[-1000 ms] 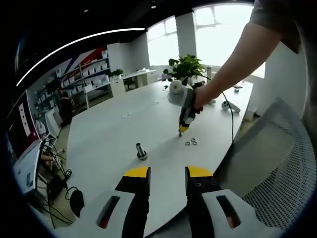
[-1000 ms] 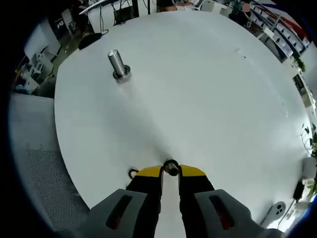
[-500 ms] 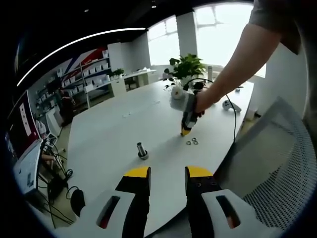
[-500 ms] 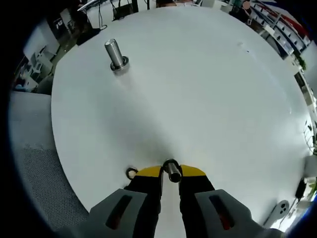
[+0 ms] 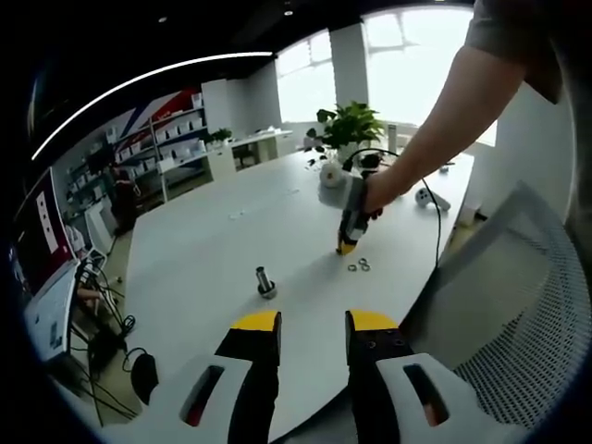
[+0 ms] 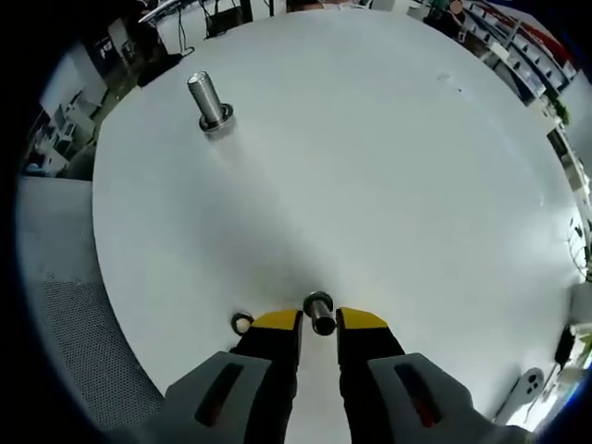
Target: Place the washer onto the threaded stud by aligning its center hole with the stud, sliding it down to the base, and recovering from edge contact or off-axis alignment until the washer reaches the visible bottom stop.
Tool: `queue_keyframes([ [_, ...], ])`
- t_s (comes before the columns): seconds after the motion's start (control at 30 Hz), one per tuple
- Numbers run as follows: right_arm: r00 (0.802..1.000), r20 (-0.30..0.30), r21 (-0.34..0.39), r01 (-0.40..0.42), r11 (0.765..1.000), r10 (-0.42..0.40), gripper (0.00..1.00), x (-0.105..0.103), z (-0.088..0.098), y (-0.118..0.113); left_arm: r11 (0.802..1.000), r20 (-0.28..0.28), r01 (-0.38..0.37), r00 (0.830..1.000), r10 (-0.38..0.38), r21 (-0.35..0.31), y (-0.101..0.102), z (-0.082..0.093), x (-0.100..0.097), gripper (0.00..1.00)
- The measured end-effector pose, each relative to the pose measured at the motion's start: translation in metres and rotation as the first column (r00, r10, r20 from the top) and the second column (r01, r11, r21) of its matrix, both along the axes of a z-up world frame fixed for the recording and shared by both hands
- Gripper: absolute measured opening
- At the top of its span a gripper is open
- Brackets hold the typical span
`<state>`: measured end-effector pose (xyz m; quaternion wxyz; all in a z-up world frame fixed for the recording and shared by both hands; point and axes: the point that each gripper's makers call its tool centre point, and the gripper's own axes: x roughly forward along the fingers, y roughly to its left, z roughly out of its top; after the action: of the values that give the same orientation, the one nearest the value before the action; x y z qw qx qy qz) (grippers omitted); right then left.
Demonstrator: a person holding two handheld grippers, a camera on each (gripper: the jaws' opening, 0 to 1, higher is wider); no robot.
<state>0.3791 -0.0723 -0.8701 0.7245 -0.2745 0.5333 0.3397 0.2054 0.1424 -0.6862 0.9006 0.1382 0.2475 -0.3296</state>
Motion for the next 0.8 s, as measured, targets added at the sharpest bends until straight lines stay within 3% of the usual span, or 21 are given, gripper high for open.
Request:
queue_keyframes([
  [0.3, 1.000, 0.004, -0.004, 0.014, 1.000, -0.014, 0.21, -0.004, 0.006, -0.010, 1.000, 0.000, 0.003, 1.000, -0.003, 0.000, 0.000, 0.000, 0.000, 0.26],
  [0.43, 0.998, -0.014, 0.017, 0.057, 0.998, -0.057, 0.21, -0.013, 0.007, -0.013, 1.000, 0.004, 0.002, 1.000, -0.002, 0.004, 0.000, 0.000, 0.000, 0.26],
  [0.8, 1.000, -0.013, 0.038, 0.011, 0.999, -0.010, 0.22, -0.028, 0.008, 0.001, 1.000, 0.014, -0.003, 1.000, 0.003, 0.000, 0.001, 0.002, 0.000, 0.26],
])
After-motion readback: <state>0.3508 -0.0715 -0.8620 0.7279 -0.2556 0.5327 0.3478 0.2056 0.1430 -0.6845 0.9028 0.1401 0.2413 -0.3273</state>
